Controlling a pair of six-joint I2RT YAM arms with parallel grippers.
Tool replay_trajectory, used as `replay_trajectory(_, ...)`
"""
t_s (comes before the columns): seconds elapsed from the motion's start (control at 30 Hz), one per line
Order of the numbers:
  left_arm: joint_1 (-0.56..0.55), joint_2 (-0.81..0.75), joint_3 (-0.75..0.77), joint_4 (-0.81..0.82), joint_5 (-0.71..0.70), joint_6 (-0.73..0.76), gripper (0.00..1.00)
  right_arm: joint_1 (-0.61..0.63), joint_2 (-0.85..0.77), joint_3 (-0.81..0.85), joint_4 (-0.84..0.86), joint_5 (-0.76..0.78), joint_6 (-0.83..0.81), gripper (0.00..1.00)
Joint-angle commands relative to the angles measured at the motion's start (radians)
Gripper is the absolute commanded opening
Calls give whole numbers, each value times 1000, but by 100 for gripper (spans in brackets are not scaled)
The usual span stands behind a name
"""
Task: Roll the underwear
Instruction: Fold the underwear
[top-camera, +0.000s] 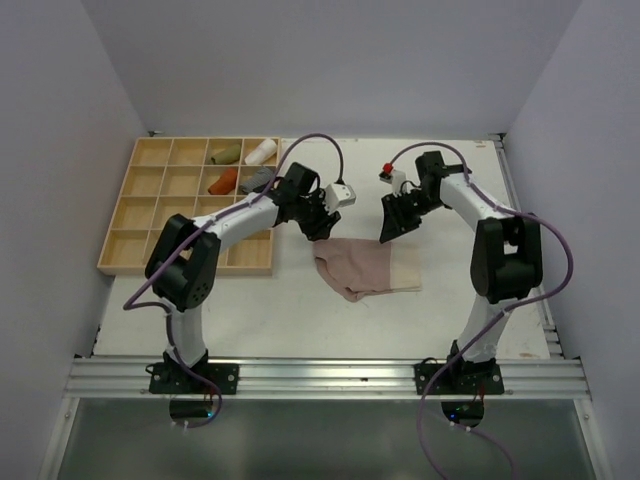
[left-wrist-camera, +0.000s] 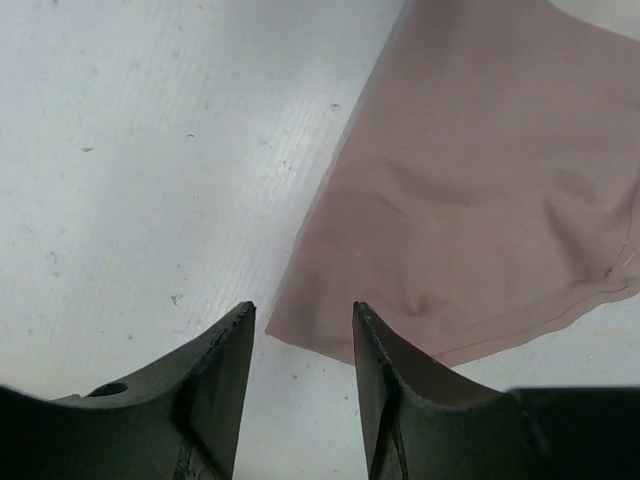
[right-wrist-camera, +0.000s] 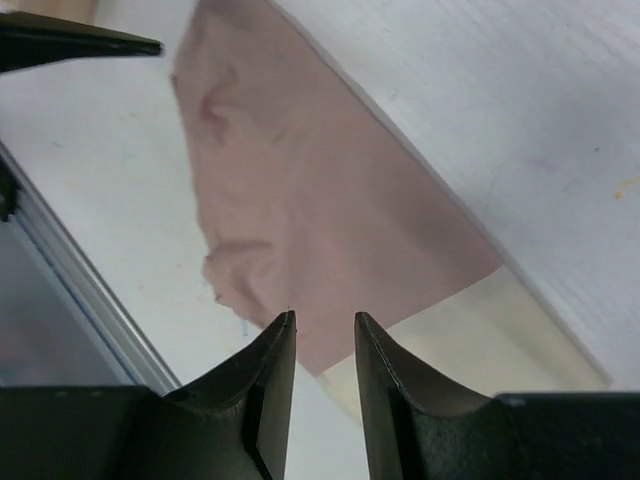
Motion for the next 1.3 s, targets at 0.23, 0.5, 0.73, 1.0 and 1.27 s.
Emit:
replay_trajectory(0.23, 6, 116, -44, -39, -178, 122, 46, -22, 196, 39, -51, 262, -146, 31)
replay_trajectory(0.5, 33, 137, -80, -18, -239, 260, 43, -29, 168, -32, -57, 258, -166, 30)
replay_trajectory(0.73, 48, -37, -61, 33, -5, 366, 50, -31, 46, 79, -103, 33, -192, 36)
replay_trajectory(1.0, -29, -231, -152, 93, 118, 352, 56, -3, -39, 16, -189, -176, -126, 32)
replay_trajectory(1.27, -244, -272, -374, 301, -3, 168, 55, 43, 57, -101, 9, -181, 23, 28)
